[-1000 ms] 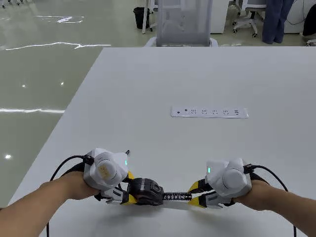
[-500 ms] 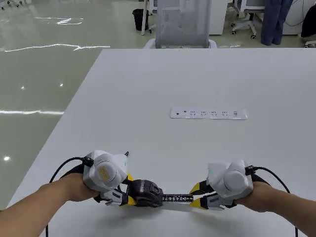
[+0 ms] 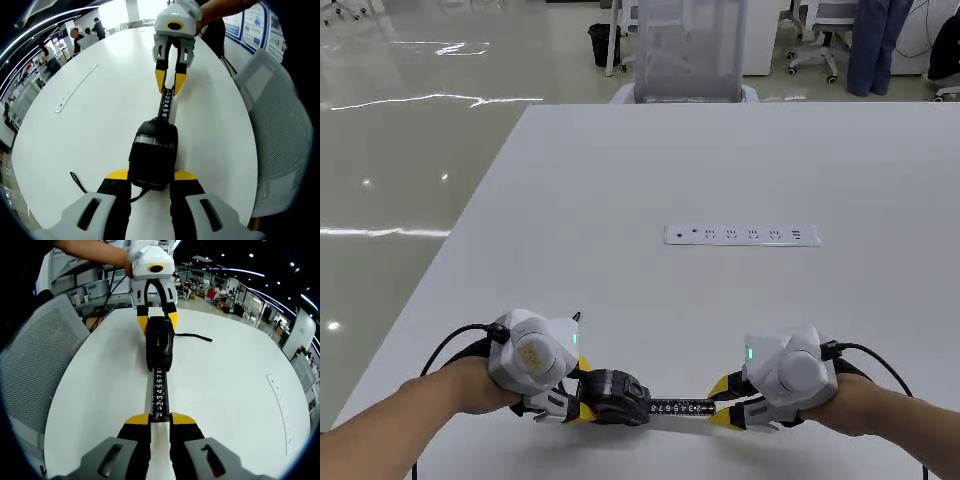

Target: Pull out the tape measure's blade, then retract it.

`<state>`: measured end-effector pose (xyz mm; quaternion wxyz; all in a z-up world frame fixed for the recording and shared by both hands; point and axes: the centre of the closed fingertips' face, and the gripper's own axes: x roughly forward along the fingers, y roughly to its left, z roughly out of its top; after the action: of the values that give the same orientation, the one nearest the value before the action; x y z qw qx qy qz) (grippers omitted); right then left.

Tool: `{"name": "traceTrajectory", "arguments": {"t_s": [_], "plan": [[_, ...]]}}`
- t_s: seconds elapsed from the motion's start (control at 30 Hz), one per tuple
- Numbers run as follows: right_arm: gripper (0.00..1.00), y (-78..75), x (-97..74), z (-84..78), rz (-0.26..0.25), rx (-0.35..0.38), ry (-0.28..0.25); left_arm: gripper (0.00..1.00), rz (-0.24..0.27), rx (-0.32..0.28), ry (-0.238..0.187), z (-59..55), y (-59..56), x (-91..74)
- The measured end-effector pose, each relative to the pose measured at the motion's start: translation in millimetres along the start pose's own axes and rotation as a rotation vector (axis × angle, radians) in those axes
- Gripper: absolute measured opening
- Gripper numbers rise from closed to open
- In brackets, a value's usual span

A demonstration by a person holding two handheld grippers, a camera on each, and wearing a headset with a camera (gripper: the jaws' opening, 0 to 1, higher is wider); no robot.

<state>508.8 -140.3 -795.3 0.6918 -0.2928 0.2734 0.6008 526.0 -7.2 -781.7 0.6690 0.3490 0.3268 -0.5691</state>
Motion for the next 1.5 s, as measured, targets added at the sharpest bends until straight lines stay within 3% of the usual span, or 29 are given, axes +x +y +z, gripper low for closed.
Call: {"name": "traceTrajectory", "arguments": {"t_s": [1.5], "plan": [[0.12,-1.3,-9.9,-13.8,-0.008,0.004,0.015,0.25,0.002,-0.007,0.000,0.5,0.6,0.9]]}}
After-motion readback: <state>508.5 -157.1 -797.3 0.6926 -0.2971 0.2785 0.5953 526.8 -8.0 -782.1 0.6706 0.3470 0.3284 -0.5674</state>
